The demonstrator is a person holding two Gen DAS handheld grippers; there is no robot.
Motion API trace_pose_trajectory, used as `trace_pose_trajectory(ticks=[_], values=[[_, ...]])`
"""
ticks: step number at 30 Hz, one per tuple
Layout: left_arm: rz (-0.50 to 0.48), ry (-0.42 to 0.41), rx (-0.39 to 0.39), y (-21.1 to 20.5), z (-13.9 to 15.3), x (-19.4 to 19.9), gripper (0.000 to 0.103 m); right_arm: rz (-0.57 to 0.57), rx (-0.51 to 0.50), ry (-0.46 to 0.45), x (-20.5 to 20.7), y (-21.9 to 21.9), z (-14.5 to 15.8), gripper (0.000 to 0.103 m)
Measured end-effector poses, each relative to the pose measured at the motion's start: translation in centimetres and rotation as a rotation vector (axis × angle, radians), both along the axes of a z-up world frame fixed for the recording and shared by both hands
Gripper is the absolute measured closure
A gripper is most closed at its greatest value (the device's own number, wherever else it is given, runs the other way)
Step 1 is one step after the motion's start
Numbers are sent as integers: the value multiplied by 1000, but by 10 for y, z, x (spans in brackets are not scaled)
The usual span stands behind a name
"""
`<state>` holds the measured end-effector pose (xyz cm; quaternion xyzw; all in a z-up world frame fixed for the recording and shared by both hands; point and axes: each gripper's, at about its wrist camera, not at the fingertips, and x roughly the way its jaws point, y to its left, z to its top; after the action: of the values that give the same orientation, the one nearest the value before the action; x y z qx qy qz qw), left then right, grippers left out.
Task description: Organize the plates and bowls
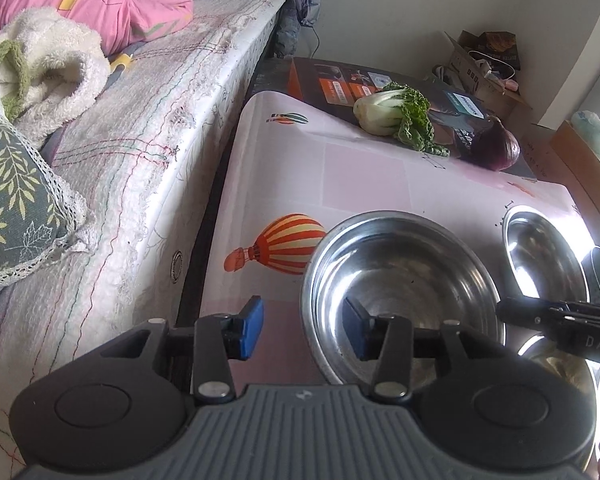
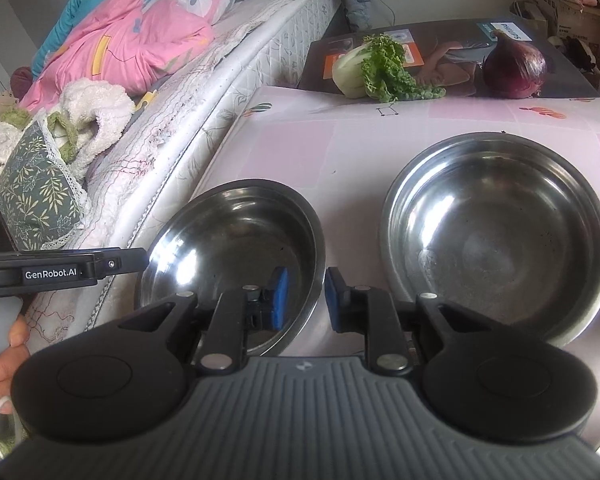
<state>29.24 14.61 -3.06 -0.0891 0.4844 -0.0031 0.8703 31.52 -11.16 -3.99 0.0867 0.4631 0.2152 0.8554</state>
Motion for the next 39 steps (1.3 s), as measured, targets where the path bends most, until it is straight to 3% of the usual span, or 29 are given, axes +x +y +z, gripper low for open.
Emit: trace_pose_trajectory(ticks=[4, 9, 14, 24, 39], values=[[-3, 59, -31, 1, -14, 6, 67, -9, 21, 38, 6, 3, -9, 82], [-19, 94, -55, -2, -25, 12, 85, -14, 53, 67, 11, 2, -16, 82], [-4, 91, -61, -1, -26, 14, 90, -19, 62, 70, 11, 0, -20, 85], [-4, 69, -60, -1, -20, 8, 90, 2, 46, 28, 4, 2, -11, 87], [-14, -13, -37, -10, 21, -12, 90, 8, 50, -51, -14, -8, 25, 87]])
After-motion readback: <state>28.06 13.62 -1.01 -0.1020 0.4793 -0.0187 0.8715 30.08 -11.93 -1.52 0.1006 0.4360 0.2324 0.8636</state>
